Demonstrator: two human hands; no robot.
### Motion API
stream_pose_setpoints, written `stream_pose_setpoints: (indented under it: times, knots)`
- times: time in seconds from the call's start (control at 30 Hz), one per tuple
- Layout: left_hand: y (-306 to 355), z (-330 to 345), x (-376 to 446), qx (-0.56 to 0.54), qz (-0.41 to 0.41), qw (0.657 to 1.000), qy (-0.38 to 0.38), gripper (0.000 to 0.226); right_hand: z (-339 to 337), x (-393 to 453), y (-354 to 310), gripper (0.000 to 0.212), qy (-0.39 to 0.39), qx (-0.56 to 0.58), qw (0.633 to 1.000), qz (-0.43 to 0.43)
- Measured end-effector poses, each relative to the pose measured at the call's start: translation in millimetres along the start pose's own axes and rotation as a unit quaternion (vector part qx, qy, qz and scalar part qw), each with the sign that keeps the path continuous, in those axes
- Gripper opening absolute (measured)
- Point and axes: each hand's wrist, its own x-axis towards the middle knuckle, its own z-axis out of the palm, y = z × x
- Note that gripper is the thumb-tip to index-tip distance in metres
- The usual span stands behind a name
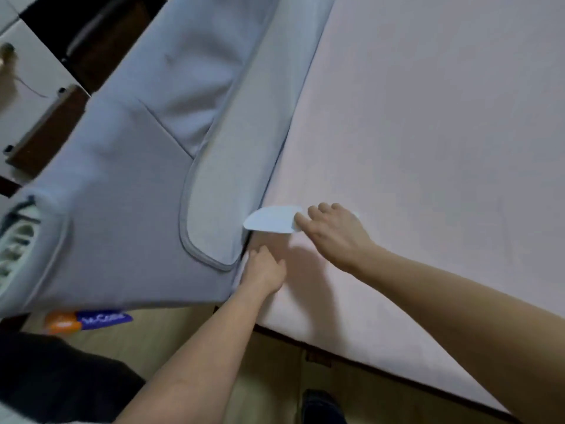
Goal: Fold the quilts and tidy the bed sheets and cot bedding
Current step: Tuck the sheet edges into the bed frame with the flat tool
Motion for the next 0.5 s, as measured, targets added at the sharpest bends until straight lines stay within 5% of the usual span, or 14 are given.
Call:
stream_pose_setpoints:
  times: [0.07, 0.13, 0.2, 0.33, 0.4, 0.5]
  knots:
    - [26.4, -10.9, 14.5, -0.003, 0.017, 0.999, 0.028, 0.056, 1.9, -4.9, 37.3, 0.023, 0.039, 0.106, 0.975, 0.191]
    - [48.8, -18.6, 35.1, 0.051, 0.086, 0.992, 0.078, 0.057, 7.8, 1.7, 62.5, 0.021, 0.074, 0.256, 0.898, 0.351]
    - [81.0, -13.8, 60.0, 0.134, 0.207, 0.961, 0.124, 0.057, 19.4, 14.2, 87.3, 0.022, 0.116, 0.322, 0.842, 0.417]
    - [142.1, 26.8, 89.8, 0.255, 0.380, 0.880, 0.125, 0.062, 57.6, 22.7, 125.3, 0.031, 0.094, 0.291, 0.845, 0.438]
    - [143.6, 40.7, 112.6, 0.308, 0.355, 0.873, 0.131, 0.066, 80.8, 22.6, 135.1, 0.040, 0.067, 0.294, 0.835, 0.461]
    - [114.9, 30.1, 139.4, 0.284, 0.189, 0.924, 0.174, 0.075, 98.1, 28.0, 125.8, 0.058, 0.041, 0.313, 0.841, 0.440]
